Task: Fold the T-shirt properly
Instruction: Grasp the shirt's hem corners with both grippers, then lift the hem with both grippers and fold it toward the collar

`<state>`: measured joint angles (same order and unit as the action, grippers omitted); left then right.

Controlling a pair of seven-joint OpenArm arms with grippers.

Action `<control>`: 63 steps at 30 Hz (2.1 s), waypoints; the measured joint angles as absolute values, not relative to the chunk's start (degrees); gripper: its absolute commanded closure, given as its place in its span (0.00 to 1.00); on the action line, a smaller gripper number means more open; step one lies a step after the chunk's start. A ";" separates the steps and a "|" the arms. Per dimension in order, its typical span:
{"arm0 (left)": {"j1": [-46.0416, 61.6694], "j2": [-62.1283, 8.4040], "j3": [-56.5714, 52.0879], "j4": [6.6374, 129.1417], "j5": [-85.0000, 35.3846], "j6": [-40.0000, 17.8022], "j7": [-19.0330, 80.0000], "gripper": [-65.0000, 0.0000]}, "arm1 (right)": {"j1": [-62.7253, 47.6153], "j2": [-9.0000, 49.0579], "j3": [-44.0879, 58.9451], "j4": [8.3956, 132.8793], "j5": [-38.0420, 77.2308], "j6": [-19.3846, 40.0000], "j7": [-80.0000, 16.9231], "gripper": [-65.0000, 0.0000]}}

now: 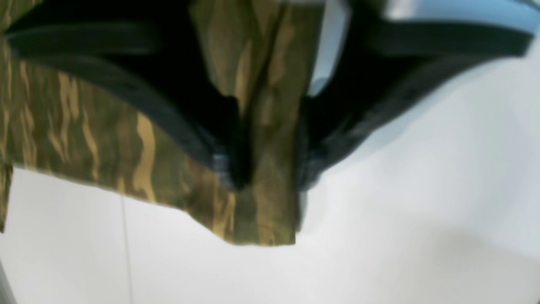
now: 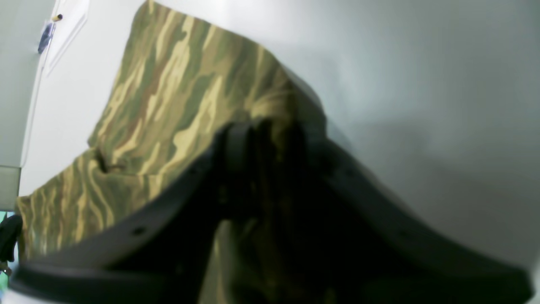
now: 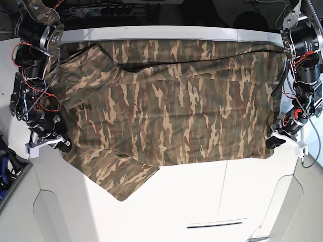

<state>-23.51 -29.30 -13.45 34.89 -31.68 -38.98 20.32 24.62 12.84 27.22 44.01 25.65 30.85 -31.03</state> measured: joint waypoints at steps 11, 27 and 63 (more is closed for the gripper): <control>-23.49 -29.23 -13.45 35.38 -31.70 -39.07 20.78 1.00 | 24.60 12.86 27.24 44.01 25.45 32.38 -32.03 1.00; -21.04 -31.51 -13.17 53.43 -43.42 -39.09 40.73 1.00 | 24.29 12.86 27.22 60.25 33.87 32.88 -51.20 1.00; 5.26 -37.45 -19.99 77.43 -55.46 -39.48 52.10 1.00 | 0.40 18.04 31.77 79.64 47.18 33.69 -54.96 1.00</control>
<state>5.26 -37.45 -19.99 77.43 -55.46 -39.48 52.10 0.40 18.04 31.77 79.64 47.18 33.69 -54.96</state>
